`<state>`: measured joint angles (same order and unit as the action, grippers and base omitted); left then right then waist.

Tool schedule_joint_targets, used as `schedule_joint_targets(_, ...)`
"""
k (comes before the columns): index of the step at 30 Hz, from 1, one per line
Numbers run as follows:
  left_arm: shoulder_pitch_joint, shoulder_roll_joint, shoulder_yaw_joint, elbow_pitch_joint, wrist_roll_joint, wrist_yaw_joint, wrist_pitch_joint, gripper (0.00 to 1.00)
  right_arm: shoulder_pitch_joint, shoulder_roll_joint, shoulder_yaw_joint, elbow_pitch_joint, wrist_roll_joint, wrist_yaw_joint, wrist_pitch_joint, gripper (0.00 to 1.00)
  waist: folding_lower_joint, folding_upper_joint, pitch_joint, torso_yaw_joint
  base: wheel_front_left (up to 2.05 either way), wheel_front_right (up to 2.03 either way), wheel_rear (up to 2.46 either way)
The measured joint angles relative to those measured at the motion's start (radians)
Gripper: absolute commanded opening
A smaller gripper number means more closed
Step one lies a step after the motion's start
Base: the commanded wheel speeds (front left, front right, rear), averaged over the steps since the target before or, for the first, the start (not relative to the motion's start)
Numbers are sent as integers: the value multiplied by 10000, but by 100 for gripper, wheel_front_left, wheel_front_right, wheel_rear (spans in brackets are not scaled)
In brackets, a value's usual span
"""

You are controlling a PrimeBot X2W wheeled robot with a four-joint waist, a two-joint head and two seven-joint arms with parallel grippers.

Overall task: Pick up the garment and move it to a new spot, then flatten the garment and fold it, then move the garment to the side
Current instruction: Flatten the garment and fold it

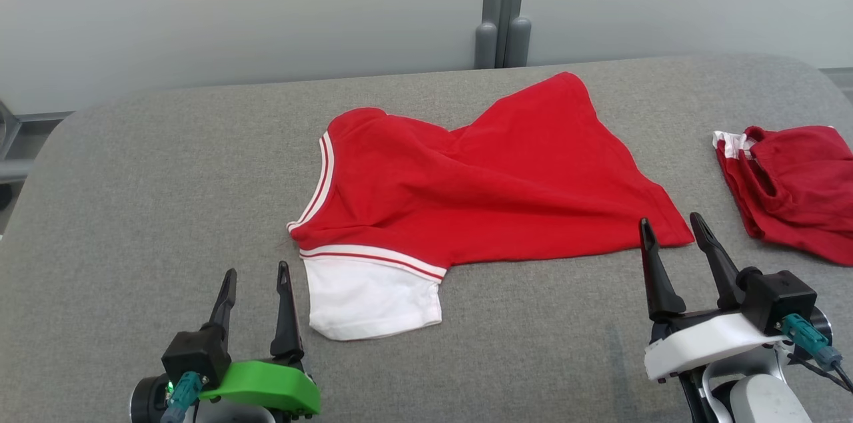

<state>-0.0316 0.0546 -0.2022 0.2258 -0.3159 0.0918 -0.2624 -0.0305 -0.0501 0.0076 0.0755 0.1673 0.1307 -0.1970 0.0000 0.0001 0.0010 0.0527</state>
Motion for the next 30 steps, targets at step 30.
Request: schedule_joint_targets(30,-521,59,-608,2671,-711,-1124,892,100,-179,6,4,77,73,0,-29,100,0,0,466,-157,0,0,0)
